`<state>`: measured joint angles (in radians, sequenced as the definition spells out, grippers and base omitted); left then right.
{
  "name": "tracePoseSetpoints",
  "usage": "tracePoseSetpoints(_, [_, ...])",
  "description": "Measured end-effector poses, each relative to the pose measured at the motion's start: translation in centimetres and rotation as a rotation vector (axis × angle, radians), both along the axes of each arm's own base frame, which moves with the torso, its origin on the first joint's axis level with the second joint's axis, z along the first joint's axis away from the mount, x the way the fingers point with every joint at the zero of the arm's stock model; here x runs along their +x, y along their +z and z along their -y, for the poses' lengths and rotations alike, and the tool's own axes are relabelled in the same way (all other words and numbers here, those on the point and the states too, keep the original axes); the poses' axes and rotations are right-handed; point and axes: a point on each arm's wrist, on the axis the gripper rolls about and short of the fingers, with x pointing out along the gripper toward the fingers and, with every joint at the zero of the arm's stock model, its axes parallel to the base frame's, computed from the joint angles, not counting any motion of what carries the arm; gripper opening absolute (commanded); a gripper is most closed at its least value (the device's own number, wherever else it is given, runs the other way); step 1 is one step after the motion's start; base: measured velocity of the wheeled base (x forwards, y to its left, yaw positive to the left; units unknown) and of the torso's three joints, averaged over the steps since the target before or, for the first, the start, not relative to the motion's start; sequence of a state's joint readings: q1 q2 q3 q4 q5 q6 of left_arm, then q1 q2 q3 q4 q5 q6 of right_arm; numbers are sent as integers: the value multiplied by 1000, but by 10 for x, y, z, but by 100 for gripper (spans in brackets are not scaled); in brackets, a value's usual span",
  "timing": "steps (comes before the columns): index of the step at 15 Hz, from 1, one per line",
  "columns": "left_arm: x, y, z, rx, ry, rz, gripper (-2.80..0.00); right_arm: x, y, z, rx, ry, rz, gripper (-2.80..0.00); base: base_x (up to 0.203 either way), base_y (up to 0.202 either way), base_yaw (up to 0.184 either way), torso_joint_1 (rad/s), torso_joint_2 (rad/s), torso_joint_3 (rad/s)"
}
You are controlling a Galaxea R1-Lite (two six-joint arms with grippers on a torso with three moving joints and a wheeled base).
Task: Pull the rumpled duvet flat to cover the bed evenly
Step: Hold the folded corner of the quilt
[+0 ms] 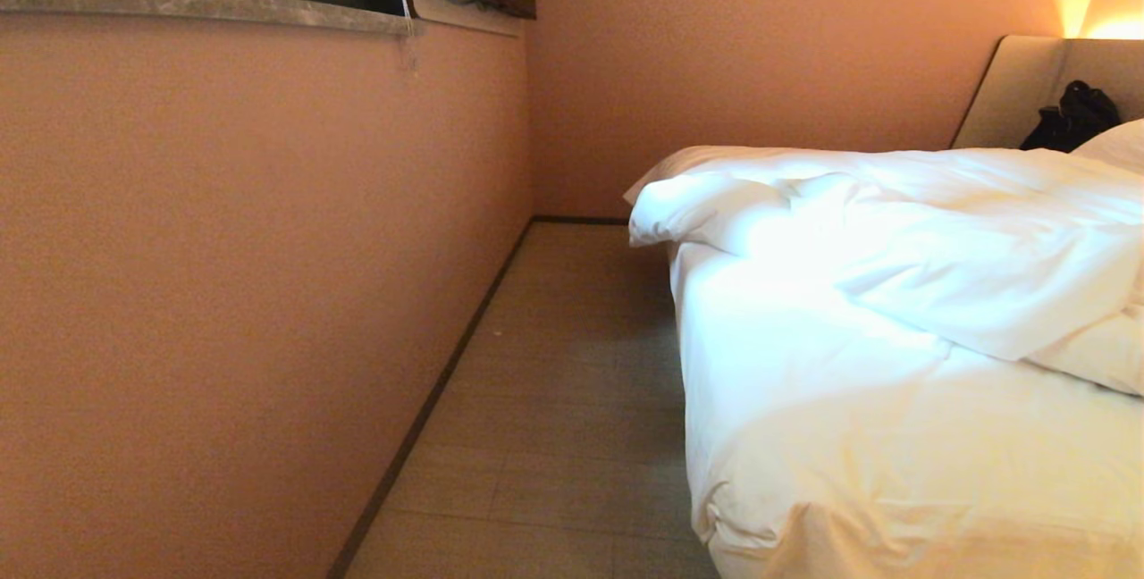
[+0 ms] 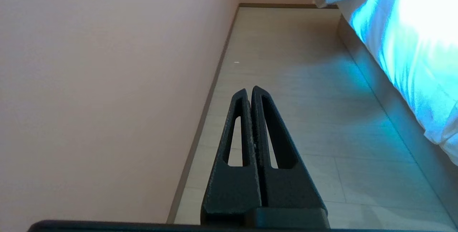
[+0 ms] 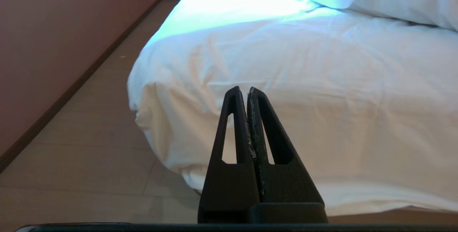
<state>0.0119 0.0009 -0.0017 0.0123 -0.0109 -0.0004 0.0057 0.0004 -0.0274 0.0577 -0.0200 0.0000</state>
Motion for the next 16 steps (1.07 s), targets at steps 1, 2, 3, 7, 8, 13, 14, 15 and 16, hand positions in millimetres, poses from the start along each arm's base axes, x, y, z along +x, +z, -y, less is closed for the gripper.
tracePoseSetpoints(1, [0,0,0,-1,0,0,-280,0,0,0,0,0,1,-280,0,0,0,0,0,0])
tracePoseSetpoints(2, [0,0,0,0,0,0,-280,0,0,0,-2,1,1,-280,0,0,0,0,0,0])
tracePoseSetpoints(3, [0,0,0,-1,0,0,-280,0,0,0,-2,0,1,-280,0,0,0,0,0,0])
tracePoseSetpoints(7, [0,0,0,0,0,0,-280,0,0,0,-2,0,1,-280,-101,0,1,1,1,2])
tracePoseSetpoints(8, [0,0,0,0,0,0,-280,0,0,0,-2,0,1,-280,-130,0,-2,-9,-1,7])
tracePoseSetpoints(13, [0,0,0,2,0,1,-280,0,0,0,-3,0,1,-280,0,0,0,0,0,0])
tracePoseSetpoints(14, [0,0,0,3,0,0,-280,0,0,0,-2,0,1,-280,0,0,0,0,0,0])
tracePoseSetpoints(15, [0,0,0,4,0,-1,-280,0,0,0,-2,0,1,-280,0,0,0,0,0,0])
tracePoseSetpoints(16, [0,0,0,5,0,-1,-280,0,0,0,-2,0,1,-280,0,0,0,0,0,0])
